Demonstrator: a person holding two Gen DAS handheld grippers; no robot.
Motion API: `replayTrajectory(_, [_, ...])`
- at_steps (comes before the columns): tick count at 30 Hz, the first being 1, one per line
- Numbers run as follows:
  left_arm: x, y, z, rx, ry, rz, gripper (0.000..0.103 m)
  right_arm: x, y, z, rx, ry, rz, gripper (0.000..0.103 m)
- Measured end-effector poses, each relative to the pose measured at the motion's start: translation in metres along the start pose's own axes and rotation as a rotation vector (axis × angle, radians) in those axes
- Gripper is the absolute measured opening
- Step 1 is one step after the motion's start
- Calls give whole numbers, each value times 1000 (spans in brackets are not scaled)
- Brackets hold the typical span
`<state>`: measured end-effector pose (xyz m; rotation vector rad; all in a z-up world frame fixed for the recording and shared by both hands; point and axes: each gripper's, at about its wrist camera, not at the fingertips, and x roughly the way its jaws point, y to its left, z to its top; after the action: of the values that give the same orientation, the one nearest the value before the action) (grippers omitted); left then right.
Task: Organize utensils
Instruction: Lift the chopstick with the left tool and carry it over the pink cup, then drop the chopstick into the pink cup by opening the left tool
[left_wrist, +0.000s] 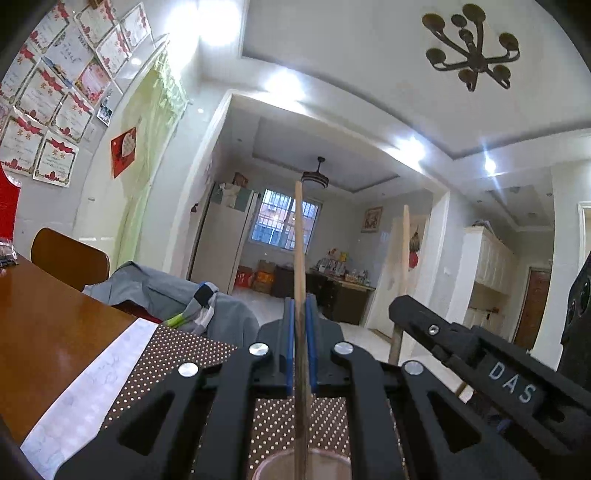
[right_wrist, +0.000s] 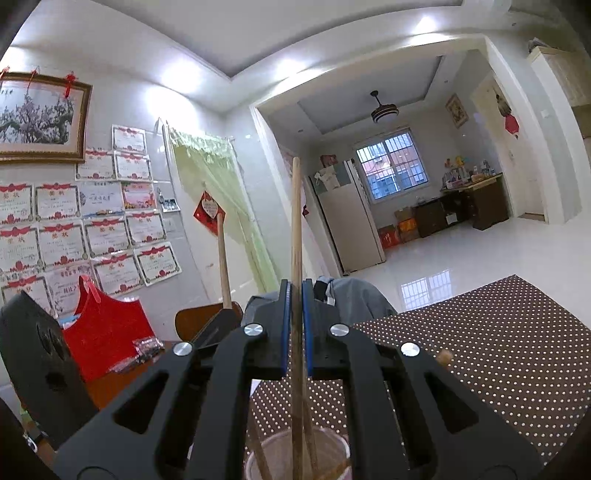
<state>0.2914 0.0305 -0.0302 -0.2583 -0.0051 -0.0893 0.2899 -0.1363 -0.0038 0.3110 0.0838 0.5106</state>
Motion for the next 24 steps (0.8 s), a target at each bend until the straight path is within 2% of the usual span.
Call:
replayTrajectory(10, [-19,1,1,21,66,3,7,-18,10,-8,-29,50,-20,7])
replayTrajectory(12, [-23,1,3,22,74,5,10,-20,10,-10,-34,60,-27,7])
replayTrajectory(13, [-24,1,3,25,78,8,19,-21,11,-11,-37,65,-30,7])
replayTrajectory(14, [-26,1,4,28,80,12,22,-23,11,-11,-40,68,-32,7])
replayTrajectory(24, [-40,6,6,46,138,42,29,-33,16,-21,-58,111,-67,7])
